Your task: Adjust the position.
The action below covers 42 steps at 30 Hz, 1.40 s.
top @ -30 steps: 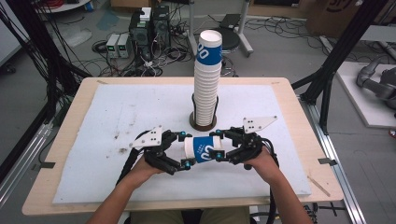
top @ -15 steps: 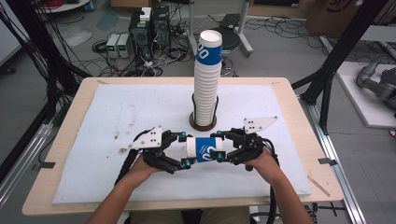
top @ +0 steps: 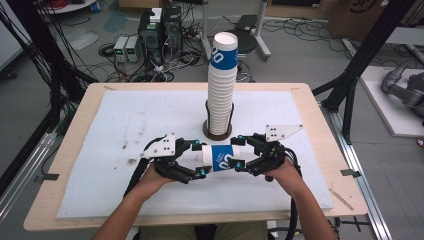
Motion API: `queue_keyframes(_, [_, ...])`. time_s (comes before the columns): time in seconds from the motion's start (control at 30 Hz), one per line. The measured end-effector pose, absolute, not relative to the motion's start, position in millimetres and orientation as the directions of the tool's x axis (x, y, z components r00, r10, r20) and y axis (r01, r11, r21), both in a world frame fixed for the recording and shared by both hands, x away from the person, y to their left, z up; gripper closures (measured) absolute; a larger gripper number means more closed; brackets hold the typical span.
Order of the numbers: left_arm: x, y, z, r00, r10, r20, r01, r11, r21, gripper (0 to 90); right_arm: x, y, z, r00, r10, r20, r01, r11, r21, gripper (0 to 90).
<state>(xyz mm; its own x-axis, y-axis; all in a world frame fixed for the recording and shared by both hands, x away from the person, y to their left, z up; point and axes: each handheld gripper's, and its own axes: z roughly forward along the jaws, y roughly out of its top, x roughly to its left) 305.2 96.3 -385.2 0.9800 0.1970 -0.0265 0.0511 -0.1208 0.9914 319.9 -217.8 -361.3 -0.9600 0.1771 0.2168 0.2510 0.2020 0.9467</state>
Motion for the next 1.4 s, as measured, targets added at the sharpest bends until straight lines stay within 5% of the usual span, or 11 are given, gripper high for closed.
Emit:
queue_keyframes(0.6, [311.4, 102.9, -349.5, 0.980, 0.199, 0.014, 0.060, -0.359, 0.931, 28.1, 311.0, -199.5, -325.7, -0.968, 0.221, -0.116, 0.014, 0.511, 0.860, 20.7])
queue_keyframes(1.4, [320.2, 93.7, -333.0, 0.985, 0.171, 0.029, 0.067, -0.528, 0.846, 28.1, 314.2, -163.2, -319.8, -0.976, 0.116, -0.183, -0.052, 0.692, 0.720, 20.7])
